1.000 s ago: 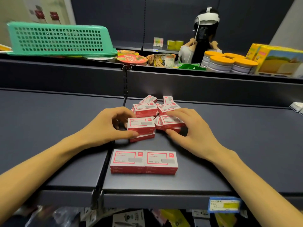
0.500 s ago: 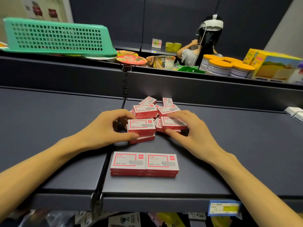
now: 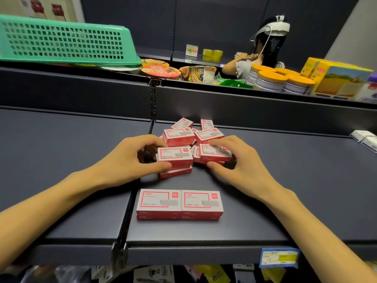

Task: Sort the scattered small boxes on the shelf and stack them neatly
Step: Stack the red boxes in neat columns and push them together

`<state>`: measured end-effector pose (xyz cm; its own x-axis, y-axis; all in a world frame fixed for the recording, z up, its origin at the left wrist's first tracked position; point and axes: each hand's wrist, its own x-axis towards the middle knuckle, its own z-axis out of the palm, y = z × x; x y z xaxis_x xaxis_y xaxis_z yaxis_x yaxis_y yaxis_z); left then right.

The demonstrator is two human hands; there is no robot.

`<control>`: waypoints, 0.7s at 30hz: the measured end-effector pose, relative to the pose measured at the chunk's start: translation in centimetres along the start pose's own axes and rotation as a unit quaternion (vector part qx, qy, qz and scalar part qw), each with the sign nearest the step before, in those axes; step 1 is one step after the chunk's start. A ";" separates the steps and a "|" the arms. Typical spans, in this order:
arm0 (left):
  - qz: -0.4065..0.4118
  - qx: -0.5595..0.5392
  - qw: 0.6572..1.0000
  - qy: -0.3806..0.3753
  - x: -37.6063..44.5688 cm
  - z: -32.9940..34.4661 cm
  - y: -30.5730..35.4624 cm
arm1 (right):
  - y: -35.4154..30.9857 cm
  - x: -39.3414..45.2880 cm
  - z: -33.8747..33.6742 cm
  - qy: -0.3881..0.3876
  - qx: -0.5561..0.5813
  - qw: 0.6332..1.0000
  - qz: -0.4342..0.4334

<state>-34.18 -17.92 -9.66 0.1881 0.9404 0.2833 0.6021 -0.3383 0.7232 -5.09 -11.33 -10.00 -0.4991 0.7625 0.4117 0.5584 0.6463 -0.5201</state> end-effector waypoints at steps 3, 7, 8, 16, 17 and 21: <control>0.000 0.000 1.000 -0.001 0.0 0.0 -0.1 | 0.0 0.1 0.1 0.013 -0.004 1.000 0.004; 0.000 0.003 1.000 -0.002 0.0 0.0 0.0 | -0.2 0.0 0.3 0.027 -0.013 0.999 0.021; 0.000 0.002 1.000 -0.002 0.0 0.0 0.1 | -0.3 -0.1 0.4 0.025 -0.010 0.999 0.029; 0.015 0.046 0.999 -0.004 -0.1 0.2 0.5 | -0.8 -0.2 -0.9 -0.003 0.059 0.996 0.065; 0.015 0.050 0.999 -0.003 -0.1 0.1 0.5 | -0.8 -0.5 -1.2 -0.012 0.084 0.994 0.071; 0.020 0.065 0.998 0.005 -0.1 -0.2 0.2 | -0.9 -2.0 -1.9 -0.037 0.134 0.987 0.079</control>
<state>-34.27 -18.10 -9.40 0.2068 0.9254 0.3177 0.6901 -0.3682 0.6231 -3.28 -13.40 -8.96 -0.4735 0.8419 0.2590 0.4420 0.4814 -0.7569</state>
